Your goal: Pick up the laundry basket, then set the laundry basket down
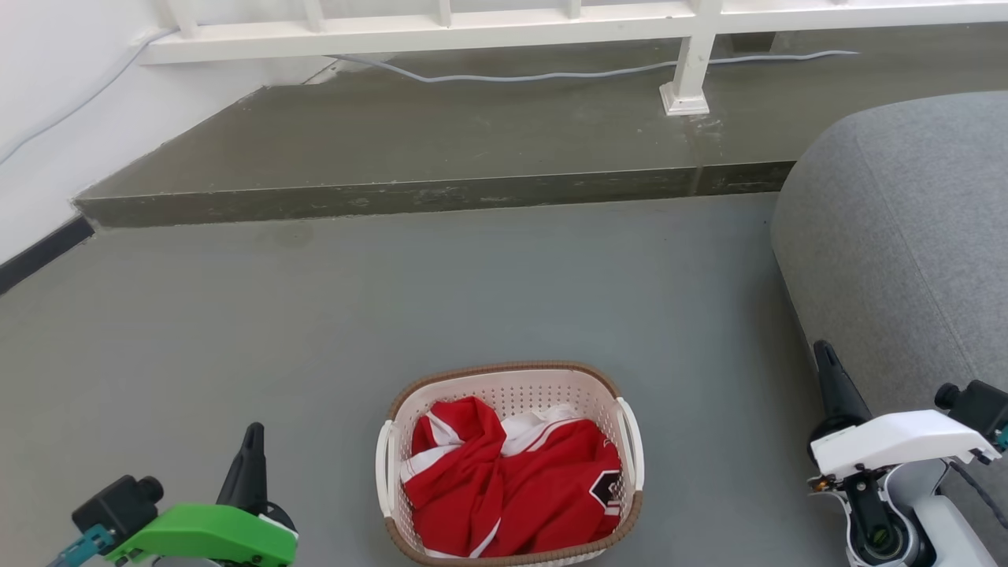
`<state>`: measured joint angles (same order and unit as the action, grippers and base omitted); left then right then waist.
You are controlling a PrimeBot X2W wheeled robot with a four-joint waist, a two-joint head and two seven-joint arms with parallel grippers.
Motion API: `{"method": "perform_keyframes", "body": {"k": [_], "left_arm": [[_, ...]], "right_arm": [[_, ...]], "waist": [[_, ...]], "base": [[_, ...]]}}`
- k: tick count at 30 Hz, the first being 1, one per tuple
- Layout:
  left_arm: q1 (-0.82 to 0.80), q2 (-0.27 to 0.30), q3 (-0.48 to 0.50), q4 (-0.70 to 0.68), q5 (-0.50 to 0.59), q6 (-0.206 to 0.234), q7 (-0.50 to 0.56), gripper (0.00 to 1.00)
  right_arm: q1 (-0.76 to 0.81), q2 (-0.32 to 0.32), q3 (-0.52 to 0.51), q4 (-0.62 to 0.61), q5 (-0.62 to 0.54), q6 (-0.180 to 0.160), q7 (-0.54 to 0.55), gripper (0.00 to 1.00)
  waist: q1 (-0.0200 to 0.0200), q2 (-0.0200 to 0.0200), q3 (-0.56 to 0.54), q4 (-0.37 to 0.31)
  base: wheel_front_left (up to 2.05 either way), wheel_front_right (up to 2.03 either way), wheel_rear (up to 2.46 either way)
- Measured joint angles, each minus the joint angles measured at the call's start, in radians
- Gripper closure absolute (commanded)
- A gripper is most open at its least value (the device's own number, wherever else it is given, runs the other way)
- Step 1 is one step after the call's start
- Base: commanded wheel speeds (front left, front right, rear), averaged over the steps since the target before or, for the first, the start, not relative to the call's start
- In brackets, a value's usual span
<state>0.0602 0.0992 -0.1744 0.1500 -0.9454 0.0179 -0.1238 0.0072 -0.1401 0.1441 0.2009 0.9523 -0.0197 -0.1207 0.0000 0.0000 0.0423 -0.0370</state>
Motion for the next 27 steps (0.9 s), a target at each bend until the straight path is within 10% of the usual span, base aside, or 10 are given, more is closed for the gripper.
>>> {"method": "perform_keyframes", "body": {"k": [27], "left_arm": [[-0.044, 0.001, 0.076, 0.044, -0.347, -0.057, 0.072, 1.0]], "right_arm": [[-0.022, 0.021, -0.095, 0.028, 0.334, 0.061, 0.079, 1.0]], "waist": [[0.0, 0.0, -0.018, 0.017]], "base": [[0.0, 0.0, 0.0]]}}
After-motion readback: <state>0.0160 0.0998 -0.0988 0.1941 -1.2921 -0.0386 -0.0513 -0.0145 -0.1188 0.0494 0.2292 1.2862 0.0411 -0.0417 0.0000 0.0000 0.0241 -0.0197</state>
